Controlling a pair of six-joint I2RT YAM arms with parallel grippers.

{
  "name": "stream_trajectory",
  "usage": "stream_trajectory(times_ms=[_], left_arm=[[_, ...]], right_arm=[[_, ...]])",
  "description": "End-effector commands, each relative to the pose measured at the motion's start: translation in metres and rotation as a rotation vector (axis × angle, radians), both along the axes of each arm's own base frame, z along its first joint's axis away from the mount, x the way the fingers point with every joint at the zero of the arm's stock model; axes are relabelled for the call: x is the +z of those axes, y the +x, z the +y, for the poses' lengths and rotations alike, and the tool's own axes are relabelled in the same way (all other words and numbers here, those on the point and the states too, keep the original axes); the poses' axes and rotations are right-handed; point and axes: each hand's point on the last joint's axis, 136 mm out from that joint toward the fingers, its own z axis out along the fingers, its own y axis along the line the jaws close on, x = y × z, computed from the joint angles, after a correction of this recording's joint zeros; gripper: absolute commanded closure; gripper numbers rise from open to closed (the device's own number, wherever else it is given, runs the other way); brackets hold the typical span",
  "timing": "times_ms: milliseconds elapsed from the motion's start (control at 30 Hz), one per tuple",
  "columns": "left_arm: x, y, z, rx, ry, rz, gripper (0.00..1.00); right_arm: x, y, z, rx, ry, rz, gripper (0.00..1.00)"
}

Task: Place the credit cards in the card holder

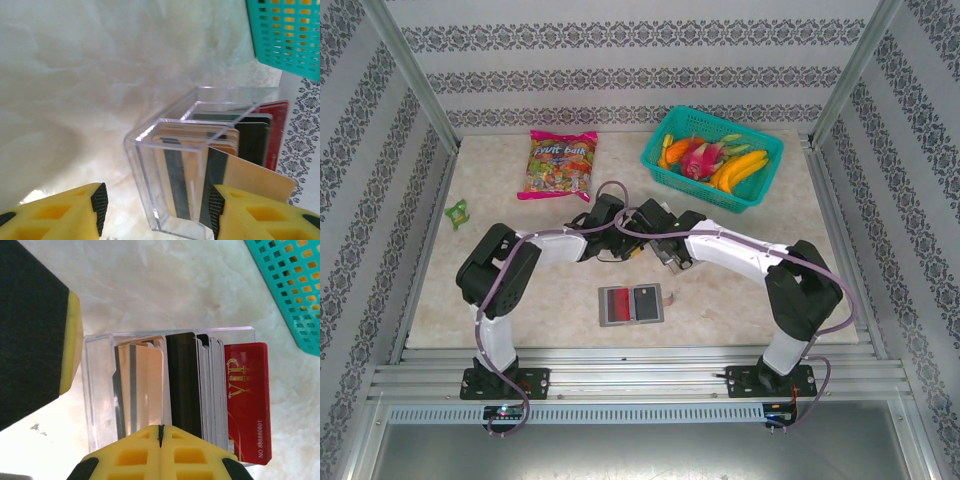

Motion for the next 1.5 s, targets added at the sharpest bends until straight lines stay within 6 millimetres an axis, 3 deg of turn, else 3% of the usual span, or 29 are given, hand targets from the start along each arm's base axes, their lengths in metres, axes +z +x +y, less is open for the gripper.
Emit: stream_trajectory(times_ms=[0,367,600,767,1000,1200,1467], left_arm=[[0.017,-0.002,0.01,-0.001,0.032,-0.055,0.42],[0.037,-0.017,0.042,0.04,0.148,-0.107,0.41],[0.037,-0.046,0.071,0.041,0.245,-0.101,0.41],[0.03,-0.083,0.099,0.038,0.299,-0.073,0.39],[0.015,-0.127,0.117,0.017,0.291,-0.014,0.37],[0.003,-0.143,0.119,-0.014,0.275,0.025,0.37],[-0.007,-0.147,0.111,-0.053,0.267,0.051,0.38]], right_arm=[[0.019,-0.007,0.003,-0.033,0.113,0.017,1.0],[0.058,-0.026,0.001,-0.24,0.376,-0.01,1.0],[0.066,-0.06,0.034,-0.224,0.658,0.037,1.0],[0.043,-0.086,0.047,-0.237,0.743,0.111,1.0],[0.007,-0.106,0.048,-0.282,0.714,0.183,1.0],[-0.015,-0.112,0.038,-0.323,0.643,0.195,1.0],[-0.03,-0.116,0.035,-0.34,0.609,0.197,1.0]])
